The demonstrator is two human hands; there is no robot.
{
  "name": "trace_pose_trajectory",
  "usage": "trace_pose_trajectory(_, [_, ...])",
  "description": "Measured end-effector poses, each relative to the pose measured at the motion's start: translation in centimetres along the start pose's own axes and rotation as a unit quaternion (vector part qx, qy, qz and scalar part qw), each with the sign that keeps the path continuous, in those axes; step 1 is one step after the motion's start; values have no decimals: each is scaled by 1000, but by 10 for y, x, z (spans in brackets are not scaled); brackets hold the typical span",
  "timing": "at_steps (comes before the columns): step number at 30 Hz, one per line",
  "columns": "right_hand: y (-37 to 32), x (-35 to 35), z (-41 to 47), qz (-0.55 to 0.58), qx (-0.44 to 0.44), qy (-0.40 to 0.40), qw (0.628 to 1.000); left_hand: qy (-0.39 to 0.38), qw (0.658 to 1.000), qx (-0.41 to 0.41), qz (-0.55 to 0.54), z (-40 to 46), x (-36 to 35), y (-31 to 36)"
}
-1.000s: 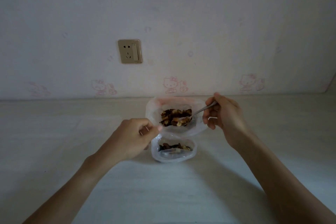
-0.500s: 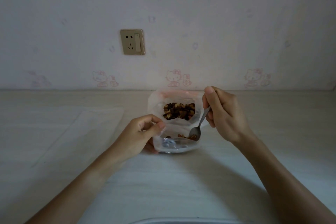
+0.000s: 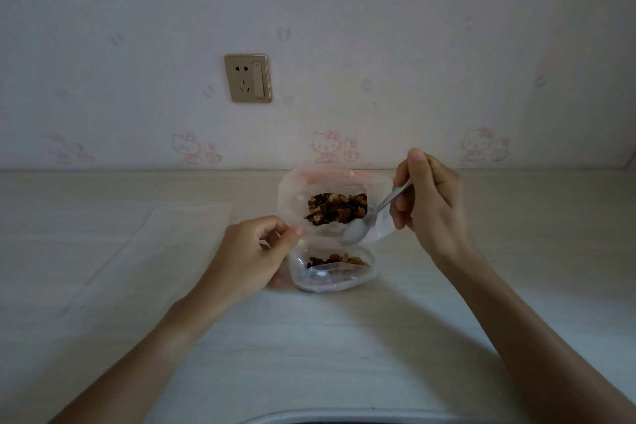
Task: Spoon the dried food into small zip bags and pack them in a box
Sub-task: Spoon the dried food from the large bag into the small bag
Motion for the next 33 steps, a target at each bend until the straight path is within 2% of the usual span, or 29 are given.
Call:
trace_pose_trajectory(2, [9, 3, 1, 24, -75, 35, 996, 31, 999, 19, 13, 2, 4, -4])
trace_pose_trajectory(4, [16, 5, 2, 33, -134, 59, 989, 47, 996, 71, 23, 6, 7, -9])
trace_pose_trajectory(7, [22, 9, 4, 29, -172, 74, 982, 19, 989, 149, 14, 20, 9, -9])
trace_pose_trajectory(9, [24, 10, 4, 6, -177, 66, 982, -4, 986, 166, 12, 30, 7, -5])
trace_pose_trajectory(12, [23, 7, 4, -78, -140, 50, 986, -31, 986, 163, 14, 40, -2, -1])
trace_pose_trajectory(16, [25, 2, 5, -158, -86, 25, 983, -18, 989, 143, -17, 42, -15, -6])
trace_pose_trajectory(27, [41, -3, 1, -44, -244, -45, 968, -11, 982, 119, -147, 40, -23, -6])
trace_pose_trajectory(33, [41, -3, -1, 5, -303, -16, 953, -30, 979, 108, -171, 38, -22, 0])
Point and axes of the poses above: each hand's wrist, its own z-axis towards the middle knuckle, its own x-axis out of the back of the hand, y = z × x, the point moved 2 cm from there along z, towards the middle knuckle, and after that the axes turned 6 degrees about -y, right-handed, at the moved point
